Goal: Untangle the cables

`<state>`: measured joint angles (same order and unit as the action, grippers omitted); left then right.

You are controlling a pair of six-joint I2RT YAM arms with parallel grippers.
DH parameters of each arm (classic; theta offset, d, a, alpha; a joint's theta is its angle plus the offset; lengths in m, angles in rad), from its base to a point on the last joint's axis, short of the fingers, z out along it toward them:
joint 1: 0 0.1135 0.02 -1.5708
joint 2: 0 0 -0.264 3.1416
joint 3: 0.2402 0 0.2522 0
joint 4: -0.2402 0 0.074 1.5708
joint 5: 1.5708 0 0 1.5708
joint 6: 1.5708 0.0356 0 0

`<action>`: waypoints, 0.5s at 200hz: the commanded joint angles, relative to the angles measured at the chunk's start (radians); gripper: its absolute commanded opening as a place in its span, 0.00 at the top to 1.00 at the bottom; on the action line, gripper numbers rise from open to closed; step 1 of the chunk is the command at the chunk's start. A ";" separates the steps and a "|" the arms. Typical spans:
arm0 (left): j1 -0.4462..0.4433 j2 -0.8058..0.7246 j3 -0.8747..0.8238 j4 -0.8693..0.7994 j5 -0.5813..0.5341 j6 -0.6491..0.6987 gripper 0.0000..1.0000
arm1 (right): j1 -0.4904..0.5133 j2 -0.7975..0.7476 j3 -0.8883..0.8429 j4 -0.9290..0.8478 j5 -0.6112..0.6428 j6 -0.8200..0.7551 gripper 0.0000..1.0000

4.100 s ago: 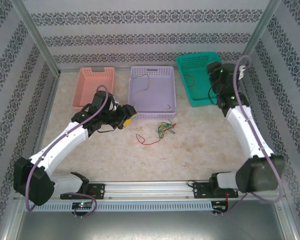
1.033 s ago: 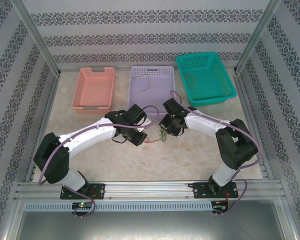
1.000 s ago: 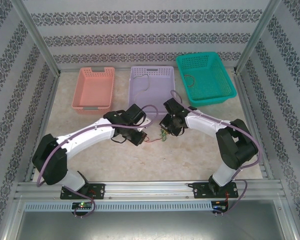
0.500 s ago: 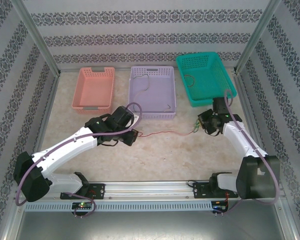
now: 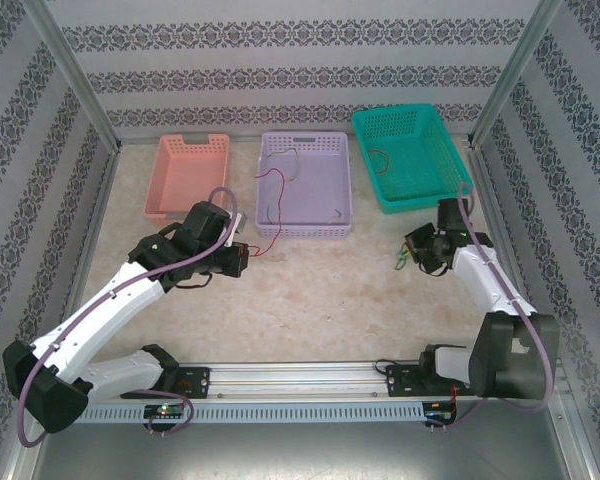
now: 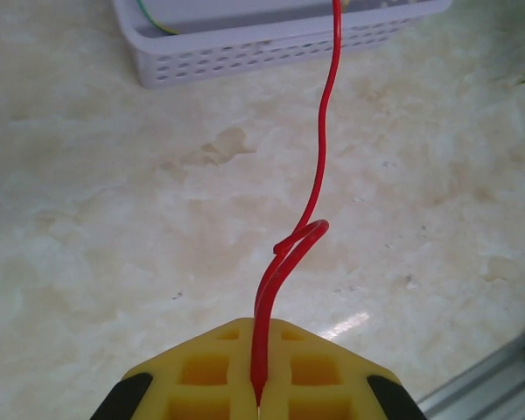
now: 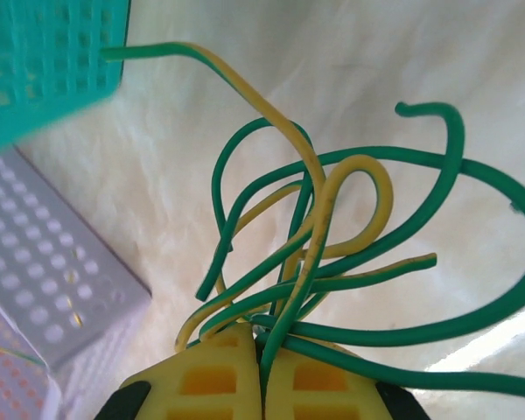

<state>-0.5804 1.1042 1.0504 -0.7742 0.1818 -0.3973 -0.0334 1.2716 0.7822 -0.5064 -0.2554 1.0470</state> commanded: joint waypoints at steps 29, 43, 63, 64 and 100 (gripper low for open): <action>0.010 0.030 0.038 0.097 0.142 -0.039 1.00 | 0.152 0.061 0.016 -0.003 0.011 0.018 0.61; 0.008 0.041 0.037 0.125 0.169 -0.053 1.00 | 0.194 0.011 0.051 -0.043 0.054 -0.005 0.51; 0.008 0.059 0.033 0.174 0.199 -0.077 1.00 | 0.273 -0.106 0.088 -0.074 0.131 -0.015 0.46; 0.009 0.060 0.033 0.176 0.200 -0.078 1.00 | 0.278 -0.111 0.088 -0.075 0.135 -0.014 0.46; 0.009 0.116 0.058 0.231 0.218 -0.117 1.00 | 0.478 -0.301 0.091 -0.090 0.320 0.067 0.43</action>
<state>-0.5804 1.1931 1.0637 -0.6277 0.3653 -0.4667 0.3492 1.0645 0.8505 -0.5503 -0.1009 1.0550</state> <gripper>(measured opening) 0.058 0.561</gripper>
